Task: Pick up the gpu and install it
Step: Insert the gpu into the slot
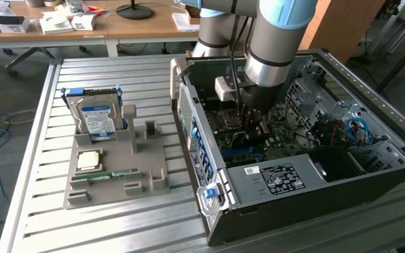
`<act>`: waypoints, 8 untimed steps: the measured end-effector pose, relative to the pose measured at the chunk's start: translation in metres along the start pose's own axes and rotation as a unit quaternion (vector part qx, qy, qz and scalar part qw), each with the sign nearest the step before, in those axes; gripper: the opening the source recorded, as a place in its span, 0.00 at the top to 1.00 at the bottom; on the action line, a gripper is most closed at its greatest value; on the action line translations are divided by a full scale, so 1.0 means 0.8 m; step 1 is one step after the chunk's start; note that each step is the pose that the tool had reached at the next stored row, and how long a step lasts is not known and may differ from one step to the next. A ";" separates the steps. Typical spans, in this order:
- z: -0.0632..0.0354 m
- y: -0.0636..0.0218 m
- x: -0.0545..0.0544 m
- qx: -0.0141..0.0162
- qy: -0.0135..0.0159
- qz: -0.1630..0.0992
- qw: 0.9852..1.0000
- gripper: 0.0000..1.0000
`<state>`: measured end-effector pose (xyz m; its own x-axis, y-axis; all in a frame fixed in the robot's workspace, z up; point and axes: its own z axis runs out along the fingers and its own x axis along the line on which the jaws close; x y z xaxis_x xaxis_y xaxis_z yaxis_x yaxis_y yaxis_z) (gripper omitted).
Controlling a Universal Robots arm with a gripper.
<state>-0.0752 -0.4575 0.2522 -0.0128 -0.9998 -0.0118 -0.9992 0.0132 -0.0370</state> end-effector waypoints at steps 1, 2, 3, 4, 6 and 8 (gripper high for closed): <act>0.000 0.000 0.000 0.000 0.000 0.000 1.000 0.74; 0.000 0.000 0.000 0.000 0.000 0.000 1.000 0.74; 0.000 0.000 0.000 0.000 0.000 0.000 1.000 0.74; 0.000 0.000 0.000 0.000 0.000 0.000 1.000 0.74; 0.001 0.000 0.000 0.000 -0.001 0.000 1.000 0.74; 0.000 0.000 0.000 0.000 -0.003 0.000 1.000 0.74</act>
<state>-0.0751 -0.4577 0.2519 -0.0127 -0.9998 -0.0180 -0.9992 0.0133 -0.0368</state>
